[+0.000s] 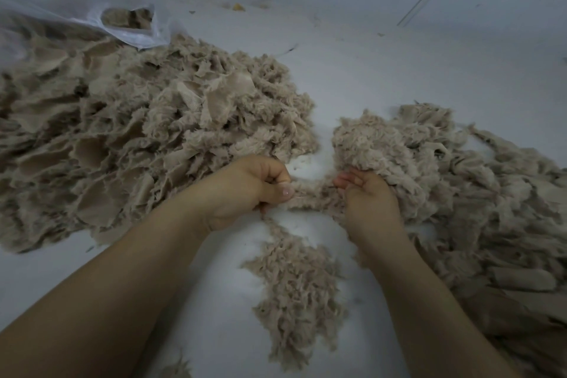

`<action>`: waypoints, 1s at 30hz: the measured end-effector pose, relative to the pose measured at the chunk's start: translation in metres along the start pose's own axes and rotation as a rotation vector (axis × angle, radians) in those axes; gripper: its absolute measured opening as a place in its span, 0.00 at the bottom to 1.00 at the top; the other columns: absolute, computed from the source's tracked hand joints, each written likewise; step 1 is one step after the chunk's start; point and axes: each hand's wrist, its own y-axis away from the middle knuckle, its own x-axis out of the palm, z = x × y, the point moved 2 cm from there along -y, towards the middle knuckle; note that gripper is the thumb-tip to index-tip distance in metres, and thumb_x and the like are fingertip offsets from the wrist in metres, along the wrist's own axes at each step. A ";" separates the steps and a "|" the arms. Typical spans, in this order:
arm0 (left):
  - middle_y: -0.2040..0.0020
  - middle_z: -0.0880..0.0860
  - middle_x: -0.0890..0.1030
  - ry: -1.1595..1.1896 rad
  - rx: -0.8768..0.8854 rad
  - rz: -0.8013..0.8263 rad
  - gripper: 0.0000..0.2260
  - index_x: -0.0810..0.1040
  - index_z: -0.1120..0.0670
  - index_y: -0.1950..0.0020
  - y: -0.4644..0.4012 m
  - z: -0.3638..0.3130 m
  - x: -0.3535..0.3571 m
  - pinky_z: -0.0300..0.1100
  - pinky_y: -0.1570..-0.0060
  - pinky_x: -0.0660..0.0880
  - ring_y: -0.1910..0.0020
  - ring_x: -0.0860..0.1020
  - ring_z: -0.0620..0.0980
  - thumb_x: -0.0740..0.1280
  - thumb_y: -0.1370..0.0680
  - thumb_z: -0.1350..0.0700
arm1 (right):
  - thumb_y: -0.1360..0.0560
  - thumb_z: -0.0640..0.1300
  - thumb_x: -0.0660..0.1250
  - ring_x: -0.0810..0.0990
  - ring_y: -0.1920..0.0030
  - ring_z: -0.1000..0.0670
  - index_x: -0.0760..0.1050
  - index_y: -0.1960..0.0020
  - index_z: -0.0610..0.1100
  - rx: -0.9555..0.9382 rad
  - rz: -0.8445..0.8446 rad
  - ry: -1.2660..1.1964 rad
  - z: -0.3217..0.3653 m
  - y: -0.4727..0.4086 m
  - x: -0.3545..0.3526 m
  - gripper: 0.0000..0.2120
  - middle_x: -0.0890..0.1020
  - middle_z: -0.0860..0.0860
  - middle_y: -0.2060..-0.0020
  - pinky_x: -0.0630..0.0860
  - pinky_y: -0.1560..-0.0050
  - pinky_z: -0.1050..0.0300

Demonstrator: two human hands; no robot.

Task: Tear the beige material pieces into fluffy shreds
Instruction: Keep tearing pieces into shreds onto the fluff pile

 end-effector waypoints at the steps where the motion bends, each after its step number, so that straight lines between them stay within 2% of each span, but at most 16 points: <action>1: 0.72 0.49 0.70 0.044 -0.015 -0.016 0.13 0.72 0.57 0.65 0.001 0.001 -0.003 0.36 0.71 0.70 0.73 0.69 0.44 0.65 0.22 0.67 | 0.19 0.31 0.55 0.77 0.54 0.58 0.71 0.38 0.46 -0.016 -0.001 0.033 0.000 0.000 0.000 0.15 0.78 0.58 0.55 0.72 0.46 0.63; 3: 0.72 0.51 0.69 0.140 -0.051 -0.074 0.13 0.72 0.56 0.65 0.003 0.003 -0.014 0.36 0.76 0.66 0.73 0.69 0.47 0.64 0.22 0.65 | 0.19 0.31 0.55 0.78 0.49 0.53 0.71 0.36 0.43 -0.037 -0.003 0.086 0.001 0.000 0.000 0.15 0.77 0.56 0.54 0.71 0.41 0.60; 5: 0.72 0.53 0.67 0.191 -0.052 -0.124 0.12 0.71 0.55 0.65 0.003 0.005 -0.020 0.38 0.73 0.62 0.72 0.68 0.50 0.65 0.22 0.64 | 0.19 0.32 0.57 0.77 0.44 0.50 0.71 0.33 0.41 -0.065 0.002 0.148 0.002 0.001 0.001 0.16 0.78 0.53 0.49 0.72 0.38 0.57; 9: 0.66 0.58 0.72 0.372 0.045 -0.074 0.07 0.72 0.58 0.64 0.002 -0.002 -0.008 0.45 0.66 0.75 0.69 0.73 0.54 0.67 0.28 0.60 | 0.20 0.33 0.61 0.75 0.47 0.54 0.68 0.29 0.41 -0.152 0.050 0.284 0.004 0.010 0.005 0.20 0.74 0.57 0.50 0.71 0.44 0.60; 11: 0.63 0.62 0.78 0.500 0.076 -0.033 0.06 0.73 0.59 0.64 0.001 -0.007 -0.002 0.49 0.64 0.80 0.65 0.79 0.58 0.66 0.27 0.60 | 0.21 0.35 0.63 0.76 0.50 0.56 0.71 0.32 0.44 -0.184 0.061 0.323 0.003 0.011 0.003 0.18 0.75 0.58 0.50 0.72 0.50 0.69; 13: 0.63 0.64 0.79 0.584 0.085 -0.053 0.08 0.73 0.61 0.65 -0.001 -0.007 -0.003 0.53 0.62 0.81 0.63 0.80 0.62 0.64 0.25 0.63 | 0.21 0.37 0.65 0.76 0.54 0.58 0.75 0.35 0.46 -0.249 0.073 0.435 0.003 0.012 0.003 0.15 0.75 0.55 0.47 0.70 0.59 0.76; 14: 0.63 0.64 0.79 0.582 0.088 -0.088 0.09 0.72 0.63 0.65 -0.001 -0.006 -0.004 0.54 0.62 0.81 0.64 0.80 0.62 0.62 0.24 0.66 | 0.21 0.37 0.65 0.76 0.54 0.58 0.77 0.35 0.46 -0.281 0.084 0.483 0.003 0.013 0.003 0.16 0.73 0.54 0.45 0.70 0.58 0.77; 15: 0.64 0.65 0.79 0.566 0.093 -0.124 0.11 0.73 0.63 0.65 -0.001 -0.004 -0.004 0.55 0.61 0.81 0.65 0.80 0.63 0.61 0.23 0.68 | 0.22 0.37 0.66 0.77 0.52 0.55 0.78 0.35 0.45 -0.302 0.100 0.506 0.003 0.013 0.004 0.16 0.71 0.53 0.44 0.73 0.53 0.75; 16: 0.64 0.65 0.78 0.553 0.100 -0.149 0.12 0.73 0.64 0.66 0.000 -0.003 -0.004 0.55 0.62 0.81 0.66 0.79 0.62 0.60 0.23 0.69 | 0.22 0.36 0.67 0.78 0.48 0.51 0.79 0.35 0.42 -0.307 0.115 0.504 0.003 0.014 0.005 0.16 0.70 0.52 0.44 0.76 0.45 0.67; 17: 0.65 0.65 0.78 0.547 0.105 -0.162 0.13 0.73 0.64 0.67 0.001 -0.002 -0.004 0.54 0.63 0.81 0.68 0.78 0.62 0.59 0.22 0.70 | 0.22 0.36 0.68 0.78 0.45 0.47 0.80 0.37 0.40 -0.306 0.122 0.507 0.003 0.014 0.006 0.14 0.70 0.51 0.44 0.76 0.41 0.61; 18: 0.66 0.64 0.78 0.544 0.108 -0.168 0.14 0.73 0.64 0.67 0.002 -0.001 -0.004 0.53 0.64 0.81 0.69 0.78 0.61 0.59 0.22 0.70 | 0.22 0.37 0.68 0.77 0.43 0.46 0.82 0.41 0.39 -0.306 0.117 0.535 0.003 0.014 0.006 0.11 0.71 0.50 0.46 0.73 0.41 0.61; 20: 0.68 0.62 0.77 0.536 0.107 -0.176 0.15 0.73 0.63 0.69 0.002 -0.001 -0.005 0.52 0.65 0.81 0.72 0.77 0.59 0.60 0.22 0.70 | 0.22 0.39 0.68 0.75 0.43 0.46 0.83 0.48 0.38 -0.318 0.089 0.627 0.004 0.013 0.005 0.07 0.73 0.48 0.49 0.69 0.46 0.62; 24: 0.75 0.54 0.73 0.504 0.090 -0.179 0.21 0.73 0.58 0.74 0.001 0.000 -0.004 0.52 0.66 0.81 0.78 0.73 0.55 0.60 0.22 0.71 | 0.23 0.37 0.68 0.74 0.49 0.46 0.82 0.61 0.39 -0.277 0.056 0.580 0.008 0.015 0.000 0.09 0.76 0.47 0.60 0.66 0.54 0.61; 26: 0.76 0.54 0.69 0.471 0.080 -0.181 0.19 0.69 0.59 0.73 0.001 0.001 -0.004 0.51 0.67 0.80 0.79 0.71 0.54 0.60 0.22 0.71 | 0.24 0.34 0.67 0.67 0.60 0.48 0.71 0.73 0.49 -0.255 0.048 0.525 0.012 0.017 0.000 0.21 0.68 0.50 0.70 0.61 0.59 0.60; 28: 0.74 0.55 0.66 0.432 0.071 -0.211 0.16 0.68 0.60 0.69 0.002 0.002 -0.009 0.50 0.69 0.79 0.79 0.70 0.53 0.59 0.22 0.72 | 0.26 0.32 0.65 0.60 0.64 0.50 0.58 0.75 0.51 -0.266 0.006 0.524 0.014 0.018 -0.004 0.26 0.61 0.52 0.73 0.56 0.66 0.61; 30: 0.73 0.57 0.68 0.398 0.066 -0.253 0.14 0.69 0.61 0.67 0.002 0.004 -0.018 0.47 0.75 0.77 0.75 0.73 0.55 0.59 0.22 0.71 | 0.27 0.31 0.65 0.58 0.66 0.50 0.55 0.75 0.48 -0.267 -0.051 0.557 0.013 0.016 -0.008 0.26 0.59 0.51 0.75 0.52 0.69 0.62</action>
